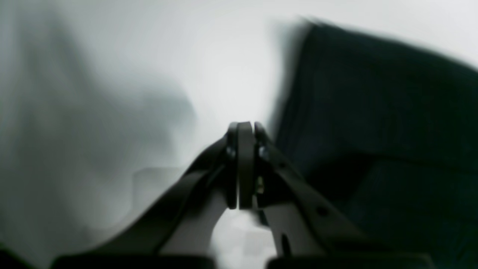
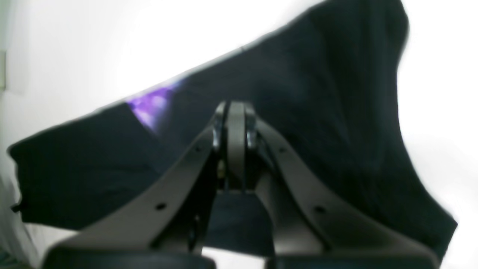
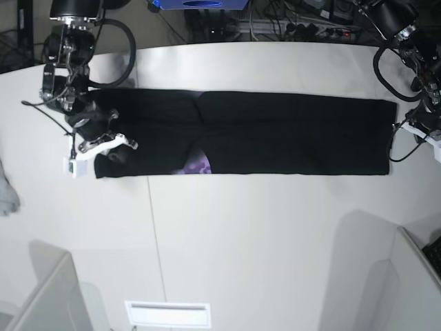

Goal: Fold the T-shirt properly
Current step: 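Regrasp the edge of the folded strip with both grippers, then grasp the strip ends with both grippers and lift slightly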

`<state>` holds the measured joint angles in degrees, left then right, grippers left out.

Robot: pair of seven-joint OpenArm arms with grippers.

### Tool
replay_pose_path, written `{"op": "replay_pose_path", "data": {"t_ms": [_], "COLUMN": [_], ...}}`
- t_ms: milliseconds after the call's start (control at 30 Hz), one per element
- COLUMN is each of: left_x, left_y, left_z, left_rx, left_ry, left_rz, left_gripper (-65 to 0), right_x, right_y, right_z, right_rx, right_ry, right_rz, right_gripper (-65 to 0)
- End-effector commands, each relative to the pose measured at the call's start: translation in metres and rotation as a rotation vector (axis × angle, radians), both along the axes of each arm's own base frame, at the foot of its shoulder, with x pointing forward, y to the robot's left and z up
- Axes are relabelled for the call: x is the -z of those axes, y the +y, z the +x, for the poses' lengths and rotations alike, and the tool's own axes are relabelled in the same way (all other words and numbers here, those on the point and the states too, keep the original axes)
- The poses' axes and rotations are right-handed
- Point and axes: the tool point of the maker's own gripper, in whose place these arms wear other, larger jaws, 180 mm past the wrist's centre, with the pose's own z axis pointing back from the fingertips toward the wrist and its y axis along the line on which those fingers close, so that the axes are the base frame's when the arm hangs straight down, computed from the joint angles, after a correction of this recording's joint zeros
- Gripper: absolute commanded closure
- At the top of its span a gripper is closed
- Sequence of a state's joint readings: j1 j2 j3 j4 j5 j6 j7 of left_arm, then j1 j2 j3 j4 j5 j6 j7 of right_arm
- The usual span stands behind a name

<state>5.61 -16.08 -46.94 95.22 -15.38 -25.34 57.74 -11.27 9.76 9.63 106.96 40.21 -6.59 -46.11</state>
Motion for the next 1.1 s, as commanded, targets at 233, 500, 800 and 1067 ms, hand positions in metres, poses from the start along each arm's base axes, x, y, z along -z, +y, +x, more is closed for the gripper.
{"op": "replay_pose_path", "data": {"t_ms": [233,500,800,1067], "left_x": [-0.033,-0.006,0.03,0.059], "left_y": [0.022,0.027,0.01,-0.017], "left_z": [-0.015,-0.023,-0.003,0.012], "left_rx": [0.099,0.057,0.071,0.128], "left_ry": [-0.044,-0.008,-0.007,-0.009], "left_rz": [0.098,0.015,-0.115,-0.193], "left_gripper": [-3.6,-56.8,-52.3,-52.5], "right_x": [-0.016,-0.011,-0.008,-0.004], "right_y": [0.034,0.073,0.083,0.083], "right_z": [-0.007,-0.017,-0.022,-0.027], "right_rx": [-0.108,-0.215,-0.241,-0.241], "right_ry": [-0.05,-0.031,-0.021,-0.004], "right_rz": [0.004,0.032,0.041,0.042], "right_gripper": [0.0,0.0,0.0,0.0]}}
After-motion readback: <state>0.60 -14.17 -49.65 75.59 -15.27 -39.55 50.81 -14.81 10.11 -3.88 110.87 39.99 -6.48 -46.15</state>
